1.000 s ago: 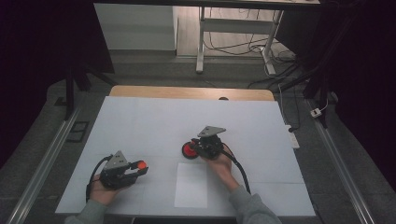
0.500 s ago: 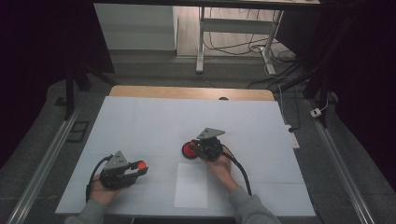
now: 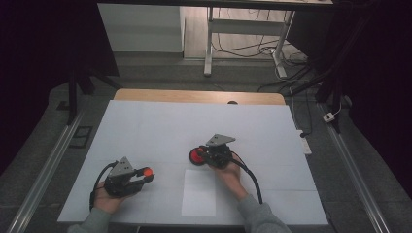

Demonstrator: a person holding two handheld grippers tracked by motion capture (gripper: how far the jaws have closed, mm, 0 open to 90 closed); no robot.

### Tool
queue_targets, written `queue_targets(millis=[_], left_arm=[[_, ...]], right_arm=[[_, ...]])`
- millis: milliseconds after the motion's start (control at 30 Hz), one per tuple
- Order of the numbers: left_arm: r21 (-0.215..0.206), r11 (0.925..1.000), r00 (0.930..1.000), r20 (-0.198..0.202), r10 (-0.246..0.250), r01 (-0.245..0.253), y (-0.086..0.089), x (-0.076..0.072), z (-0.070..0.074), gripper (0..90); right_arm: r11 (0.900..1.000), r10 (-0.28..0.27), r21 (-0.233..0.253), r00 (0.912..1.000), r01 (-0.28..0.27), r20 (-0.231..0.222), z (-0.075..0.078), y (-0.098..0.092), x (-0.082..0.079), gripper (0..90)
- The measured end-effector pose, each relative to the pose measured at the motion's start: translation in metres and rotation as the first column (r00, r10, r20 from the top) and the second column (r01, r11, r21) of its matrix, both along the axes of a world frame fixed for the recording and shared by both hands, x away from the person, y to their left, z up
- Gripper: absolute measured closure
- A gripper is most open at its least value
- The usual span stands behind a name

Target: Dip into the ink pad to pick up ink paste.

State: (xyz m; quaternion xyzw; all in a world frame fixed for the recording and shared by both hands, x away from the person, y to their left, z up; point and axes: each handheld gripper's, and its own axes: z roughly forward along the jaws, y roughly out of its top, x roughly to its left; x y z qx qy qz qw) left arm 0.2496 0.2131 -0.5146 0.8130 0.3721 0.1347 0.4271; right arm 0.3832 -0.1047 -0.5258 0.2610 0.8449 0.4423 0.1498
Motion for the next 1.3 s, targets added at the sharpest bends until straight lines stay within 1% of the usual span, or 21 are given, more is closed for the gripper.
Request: queue_targets(millis=[233, 367, 400, 433, 467, 533, 633, 700, 833, 1000, 1067, 1233, 1300], left_arm=[[0.001, 1.0, 1.0, -0.002, 0.0, 0.0, 0.0, 0.0, 0.0, 64.8], [-0.002, 1.0, 1.0, 0.0, 0.002, -0.002, 0.0, 0.001, 0.0, 64.8], [-0.003, 1.0, 1.0, 0.001, 0.002, -0.002, 0.0, 0.001, 0.0, 64.8], [-0.005, 1.0, 1.0, 0.0, 0.002, -0.002, 0.0, 0.001, 0.0, 64.8], [-0.005, 1.0, 1.0, -0.001, 0.001, -0.001, 0.001, 0.001, 0.0, 64.8], [-0.005, 1.0, 1.0, -0.001, 0.001, -0.001, 0.001, 0.001, 0.0, 64.8], [-0.005, 1.0, 1.0, 0.001, 0.002, -0.002, 0.0, 0.0, 0.0, 64.8], [-0.008, 1.0, 1.0, 0.001, 0.001, -0.001, 0.001, 0.0, 0.0, 64.8], [-0.008, 1.0, 1.0, 0.0, 0.002, -0.002, 0.002, 0.001, 0.0, 64.8], [-0.009, 1.0, 1.0, 0.0, 0.001, -0.001, 0.002, 0.001, 0.0, 64.7], [-0.009, 1.0, 1.0, 0.0, 0.0, 0.0, 0.002, 0.001, 0.0, 64.8], [-0.005, 1.0, 1.0, -0.001, -0.002, 0.002, 0.001, 0.001, 0.0, 64.7], [-0.006, 1.0, 1.0, -0.001, -0.001, 0.001, 0.001, 0.001, 0.0, 64.7]], right_arm=[[1.0, -0.001, -0.001, 1.0, 0.001, 0.001, 0.0, 0.0, 0.0, 72.6], [1.0, -0.001, 0.016, 0.9995, 0.002, -0.031, 0.003, -0.001, 0.003, 72.3], [0.999, 0.002, 0.051, 0.9995, 0.0, -0.03, 0.004, -0.003, 0.002, 72.3], [0.997, -0.001, 0.078, 0.9996, 0.003, -0.029, 0.008, -0.005, 0.002, 72.3], [0.995, -0.004, 0.099, 0.9998, 0.006, -0.018, 0.012, -0.006, 0.001, 72.4], [0.994, 0.001, 0.113, 1.0, -0.001, -0.003, 0.02, -0.006, -0.001, 72.4], [0.993, 0.011, 0.114, 0.9999, -0.011, 0.003, 0.024, -0.006, -0.003, 72.4], [0.993, 0.015, 0.115, 0.9999, -0.015, 0.003, 0.024, -0.005, -0.003, 72.4], [0.995, 0.021, 0.098, 0.9998, -0.021, 0.001, 0.022, -0.005, -0.003, 72.4], [0.996, 0.022, 0.089, 0.9998, -0.022, -0.001, 0.02, -0.004, -0.002, 72.4], [0.997, 0.024, 0.077, 0.9997, -0.024, 0.001, 0.02, -0.003, -0.002, 72.4], [0.997, 0.021, 0.072, 0.9998, -0.021, 0.001, 0.019, -0.002, -0.002, 72.3], [0.998, 0.022, 0.058, 0.9998, -0.022, 0.001, 0.018, -0.001, -0.002, 72.4]])
